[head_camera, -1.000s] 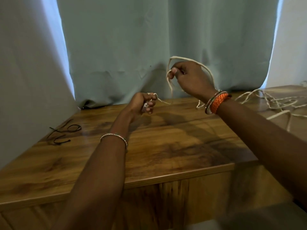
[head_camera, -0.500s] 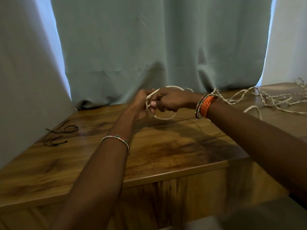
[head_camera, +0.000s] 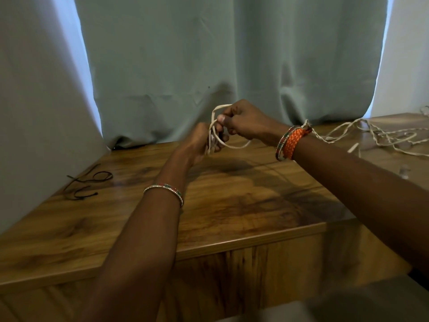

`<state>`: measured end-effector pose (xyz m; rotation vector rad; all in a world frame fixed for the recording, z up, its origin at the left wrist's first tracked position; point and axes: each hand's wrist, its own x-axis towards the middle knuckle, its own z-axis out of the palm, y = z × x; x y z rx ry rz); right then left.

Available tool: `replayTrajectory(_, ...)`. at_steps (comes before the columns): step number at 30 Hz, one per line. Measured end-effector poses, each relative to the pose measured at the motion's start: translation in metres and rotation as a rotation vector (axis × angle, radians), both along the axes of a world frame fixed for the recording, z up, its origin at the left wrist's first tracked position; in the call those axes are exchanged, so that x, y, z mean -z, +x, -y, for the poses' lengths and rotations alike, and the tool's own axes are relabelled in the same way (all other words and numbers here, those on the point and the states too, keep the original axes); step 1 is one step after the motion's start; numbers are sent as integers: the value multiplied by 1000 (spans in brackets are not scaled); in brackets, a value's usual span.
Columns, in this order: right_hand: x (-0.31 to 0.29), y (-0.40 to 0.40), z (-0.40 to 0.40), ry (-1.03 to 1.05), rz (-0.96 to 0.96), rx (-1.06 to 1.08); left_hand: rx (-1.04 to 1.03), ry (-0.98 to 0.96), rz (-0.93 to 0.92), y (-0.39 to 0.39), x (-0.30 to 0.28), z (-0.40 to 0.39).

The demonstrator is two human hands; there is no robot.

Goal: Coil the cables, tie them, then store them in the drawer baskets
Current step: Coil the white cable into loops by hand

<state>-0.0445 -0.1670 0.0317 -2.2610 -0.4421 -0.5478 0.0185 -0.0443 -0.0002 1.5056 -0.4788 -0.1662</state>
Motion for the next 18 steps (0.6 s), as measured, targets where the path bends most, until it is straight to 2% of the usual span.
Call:
replayTrajectory(3,-2,5,4,-229,164,193,-54,120,34,-4,-1,1)
replayTrajectory(6,0,0,5,-394,330,351,-16,196,-51,-7,-3,0)
replayTrajectory(10,4,0,6,-351,474,458,47,130,-83,-7,-3,-3)
replayTrajectory(12,4,5,9,-327,526,494,106,18,-103,-7,-2,-5)
replayTrajectory(14,1,8,17,-302,509,496,186,-103,-116,-5,-1,-9)
replayTrajectory(18,1,16,29,-232,421,405,314,-142,-56,-7,0,-14)
